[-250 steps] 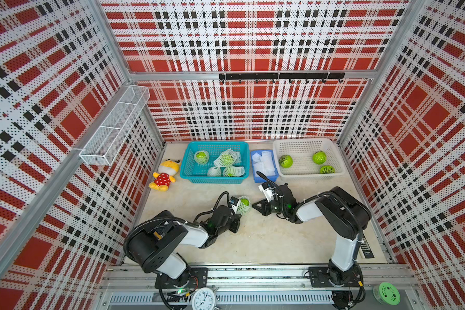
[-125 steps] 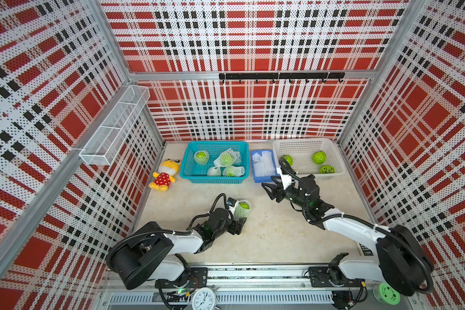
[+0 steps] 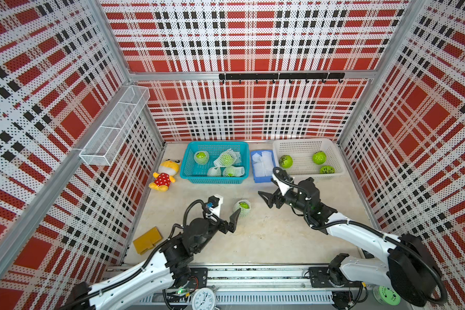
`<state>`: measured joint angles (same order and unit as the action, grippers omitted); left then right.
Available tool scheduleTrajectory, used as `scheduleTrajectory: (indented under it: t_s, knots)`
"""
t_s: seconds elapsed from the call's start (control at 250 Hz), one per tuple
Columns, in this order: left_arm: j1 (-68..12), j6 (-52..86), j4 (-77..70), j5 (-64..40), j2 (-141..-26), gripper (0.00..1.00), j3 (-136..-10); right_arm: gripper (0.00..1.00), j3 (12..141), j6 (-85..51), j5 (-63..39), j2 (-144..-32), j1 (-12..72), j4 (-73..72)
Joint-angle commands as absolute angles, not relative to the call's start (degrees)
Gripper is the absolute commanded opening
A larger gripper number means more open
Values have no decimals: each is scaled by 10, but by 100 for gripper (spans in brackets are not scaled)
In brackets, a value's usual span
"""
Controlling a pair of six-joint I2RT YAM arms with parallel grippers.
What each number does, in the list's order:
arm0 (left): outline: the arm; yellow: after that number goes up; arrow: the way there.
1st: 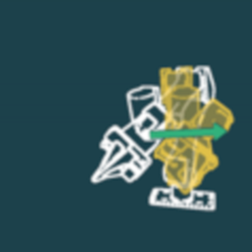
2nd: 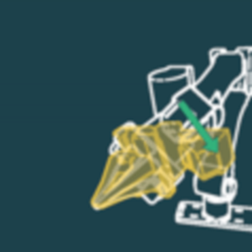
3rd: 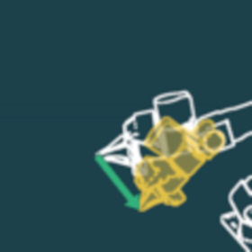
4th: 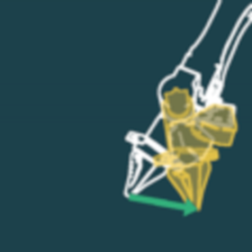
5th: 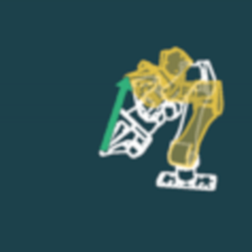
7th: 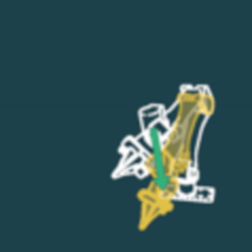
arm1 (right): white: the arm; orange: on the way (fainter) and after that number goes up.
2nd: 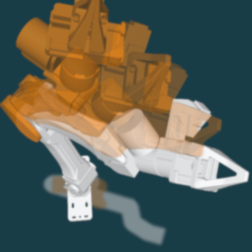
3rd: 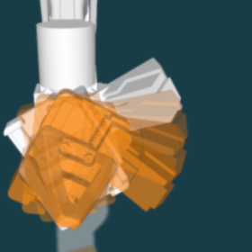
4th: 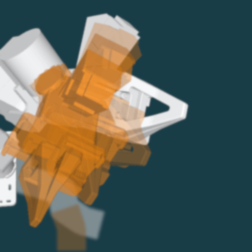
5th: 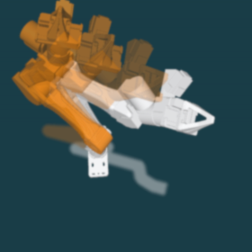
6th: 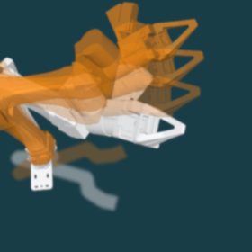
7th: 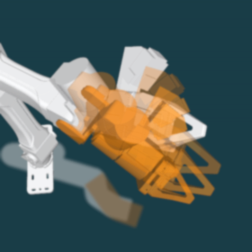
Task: Sleeve custard apples in foam nets
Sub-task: Pick up the custard apple from the center of the board.
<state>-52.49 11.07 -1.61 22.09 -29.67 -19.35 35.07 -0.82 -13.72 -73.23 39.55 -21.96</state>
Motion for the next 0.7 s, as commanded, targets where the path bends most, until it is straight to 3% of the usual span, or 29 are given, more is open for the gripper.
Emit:
scheduleTrajectory:
  t_s: [0.0, 0.288, 0.696]
  knots:
    - [-497, 85, 110, 260, -263, 100, -236, 98, 353, 14, -143, -809, 437, -289]
    - [-439, 119, 147, 199, -322, 99, -297, 100, 425, -10, -145, -991, 461, -386]
    - [-402, 117, 122, 166, -308, 99, -282, 92, 464, -34, -142, -1089, 482, -395]
